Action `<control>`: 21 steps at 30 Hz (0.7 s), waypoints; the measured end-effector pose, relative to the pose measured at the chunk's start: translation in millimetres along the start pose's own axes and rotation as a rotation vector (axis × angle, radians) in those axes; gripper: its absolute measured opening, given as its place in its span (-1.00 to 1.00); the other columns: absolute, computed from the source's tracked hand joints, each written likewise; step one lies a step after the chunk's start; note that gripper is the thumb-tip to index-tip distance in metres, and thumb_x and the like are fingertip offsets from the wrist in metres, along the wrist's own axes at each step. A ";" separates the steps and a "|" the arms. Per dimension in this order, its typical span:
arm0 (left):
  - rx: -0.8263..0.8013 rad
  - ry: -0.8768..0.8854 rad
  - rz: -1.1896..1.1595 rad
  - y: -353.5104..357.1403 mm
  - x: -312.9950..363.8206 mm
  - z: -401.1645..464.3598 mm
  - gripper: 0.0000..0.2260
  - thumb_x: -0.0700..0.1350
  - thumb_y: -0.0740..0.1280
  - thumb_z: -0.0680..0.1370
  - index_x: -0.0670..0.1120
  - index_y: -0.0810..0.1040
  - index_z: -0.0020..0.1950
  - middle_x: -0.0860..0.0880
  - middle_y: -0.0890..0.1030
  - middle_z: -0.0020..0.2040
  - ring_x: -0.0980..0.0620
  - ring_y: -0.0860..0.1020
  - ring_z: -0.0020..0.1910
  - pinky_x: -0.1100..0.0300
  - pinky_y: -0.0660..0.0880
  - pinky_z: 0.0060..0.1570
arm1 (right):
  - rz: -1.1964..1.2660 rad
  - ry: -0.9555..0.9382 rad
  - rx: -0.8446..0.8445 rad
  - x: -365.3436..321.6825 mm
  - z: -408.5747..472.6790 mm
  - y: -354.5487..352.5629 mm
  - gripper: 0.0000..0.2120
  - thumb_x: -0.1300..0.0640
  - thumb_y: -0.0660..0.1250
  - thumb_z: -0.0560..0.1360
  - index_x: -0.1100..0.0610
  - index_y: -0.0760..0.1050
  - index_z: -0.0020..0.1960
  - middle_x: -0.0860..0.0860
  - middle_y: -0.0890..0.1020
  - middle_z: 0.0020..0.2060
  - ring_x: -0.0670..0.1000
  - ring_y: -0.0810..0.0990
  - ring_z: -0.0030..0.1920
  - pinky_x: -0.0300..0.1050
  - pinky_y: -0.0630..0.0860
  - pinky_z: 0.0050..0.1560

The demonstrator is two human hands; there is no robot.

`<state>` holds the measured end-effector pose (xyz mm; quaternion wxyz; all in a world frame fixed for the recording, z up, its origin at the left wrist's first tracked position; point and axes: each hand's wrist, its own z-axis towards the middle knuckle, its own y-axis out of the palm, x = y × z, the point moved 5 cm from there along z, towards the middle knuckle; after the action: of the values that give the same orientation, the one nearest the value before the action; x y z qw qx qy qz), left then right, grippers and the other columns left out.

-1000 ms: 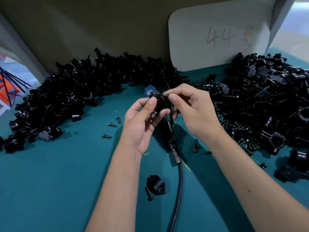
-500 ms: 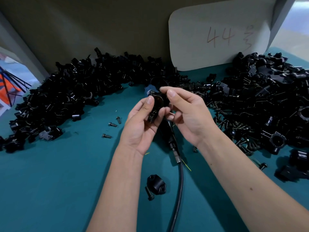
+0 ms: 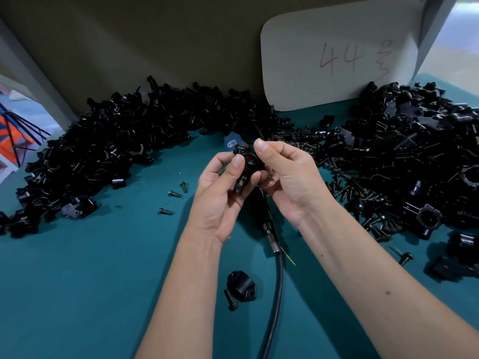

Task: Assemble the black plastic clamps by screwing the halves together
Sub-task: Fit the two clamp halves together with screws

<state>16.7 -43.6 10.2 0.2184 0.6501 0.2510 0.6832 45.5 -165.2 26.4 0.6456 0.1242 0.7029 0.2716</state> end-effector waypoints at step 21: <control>0.048 0.093 0.017 -2.5 0.6 4.8 -0.88 -0.10 0.31 0.63 -0.03 0.59 -0.08 -0.14 0.63 0.01 -0.19 0.53 0.07 -0.03 0.50 0.08 | -0.856 -0.625 0.004 -13.3 -6.6 7.9 -0.67 0.17 0.61 0.42 0.12 0.67 0.16 -0.20 0.66 -0.09 -0.10 0.64 -0.17 -0.01 0.65 -0.14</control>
<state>21.5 -40.9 9.2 0.1853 0.6248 0.2716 0.7082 39.5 -167.1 42.0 0.8772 -0.0977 0.4651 -0.0677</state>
